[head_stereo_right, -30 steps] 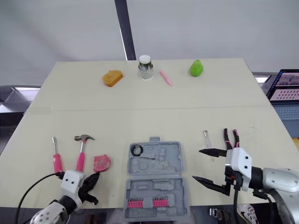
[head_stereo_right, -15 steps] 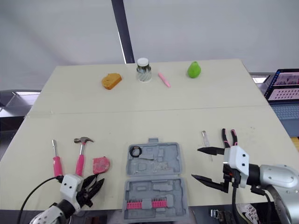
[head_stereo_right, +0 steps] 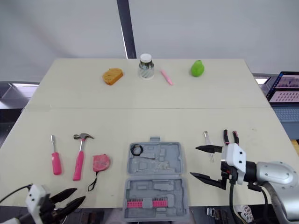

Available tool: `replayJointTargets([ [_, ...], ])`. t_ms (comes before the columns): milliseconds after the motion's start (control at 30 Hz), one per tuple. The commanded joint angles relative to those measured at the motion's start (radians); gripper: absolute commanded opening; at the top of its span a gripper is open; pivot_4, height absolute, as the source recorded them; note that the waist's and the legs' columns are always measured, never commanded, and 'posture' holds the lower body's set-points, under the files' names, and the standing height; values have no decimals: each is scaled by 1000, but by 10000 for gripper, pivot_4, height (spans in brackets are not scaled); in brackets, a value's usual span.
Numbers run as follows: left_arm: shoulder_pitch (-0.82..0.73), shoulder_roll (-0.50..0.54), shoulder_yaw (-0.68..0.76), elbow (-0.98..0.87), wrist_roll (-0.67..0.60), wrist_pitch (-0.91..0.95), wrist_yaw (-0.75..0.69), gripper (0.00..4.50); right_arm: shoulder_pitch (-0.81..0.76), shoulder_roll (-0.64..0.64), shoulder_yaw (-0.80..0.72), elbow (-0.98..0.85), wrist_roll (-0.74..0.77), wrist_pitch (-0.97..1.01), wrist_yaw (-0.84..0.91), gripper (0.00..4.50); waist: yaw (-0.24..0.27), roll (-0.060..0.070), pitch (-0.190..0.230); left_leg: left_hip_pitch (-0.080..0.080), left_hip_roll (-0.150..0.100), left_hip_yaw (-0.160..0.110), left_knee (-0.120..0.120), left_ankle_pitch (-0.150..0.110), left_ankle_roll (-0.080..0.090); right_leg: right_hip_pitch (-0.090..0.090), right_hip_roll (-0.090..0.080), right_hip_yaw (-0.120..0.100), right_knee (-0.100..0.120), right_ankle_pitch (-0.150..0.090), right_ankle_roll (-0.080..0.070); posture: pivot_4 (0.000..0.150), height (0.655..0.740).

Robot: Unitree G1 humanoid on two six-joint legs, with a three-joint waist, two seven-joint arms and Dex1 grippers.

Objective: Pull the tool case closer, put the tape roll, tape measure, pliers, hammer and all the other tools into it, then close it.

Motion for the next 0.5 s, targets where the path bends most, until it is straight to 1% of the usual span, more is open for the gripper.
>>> replayJointTargets([
  [33,-97,118,107,-39,-82,4,-102,29499,-25,-10,2,21,1,-21,20,45000,10,0,1,0,0,0,0,0,0,0,0,-1,0,0,-1,1500,6950],
  [100,-192,168,93,-19,-73,-18,-136,29499,-38,-8,7,32,-4,-25,21,45000,17,3,2,-1,0,-1,0,1,0,0,0,-1,0,1,-1,1500,6950],
  [133,-246,183,70,-10,-56,-27,-138,29499,-44,-5,10,33,-5,-25,19,45000,15,3,2,-1,0,-1,0,3,-3,0,0,-2,0,1,-1,1500,6950],
  [300,-417,212,-33,35,24,-69,-161,29499,-45,-2,15,29,-4,-26,5,45000,-6,4,3,-1,0,3,-1,4,-4,0,3,-4,-2,3,3,1500,6950],
  [400,-478,213,-82,62,42,-74,-180,37934,-42,-2,10,30,-6,-28,-1,45000,-13,3,3,-2,0,3,-3,3,-3,-1,4,-15,1,4,4,1500,6950],
  [433,-499,211,-95,74,51,-81,-183,42443,-41,-2,9,29,-7,-28,-3,45000,-13,3,4,-2,0,3,-3,3,-3,-1,3,-19,1,4,4,1500,6950],
  [467,-521,209,-109,90,66,-102,-189,44478,-37,-3,4,27,-6,-28,-5,45000,-12,3,4,-3,0,3,-2,3,-3,-1,3,-22,2,4,4,1500,6950],
  [500,-536,210,-120,102,78,-119,-198,44478,-32,-4,-1,25,-5,-28,-7,45000,-10,2,4,-3,0,3,-2,3,-3,0,3,-24,2,4,4,1500,6950],
])
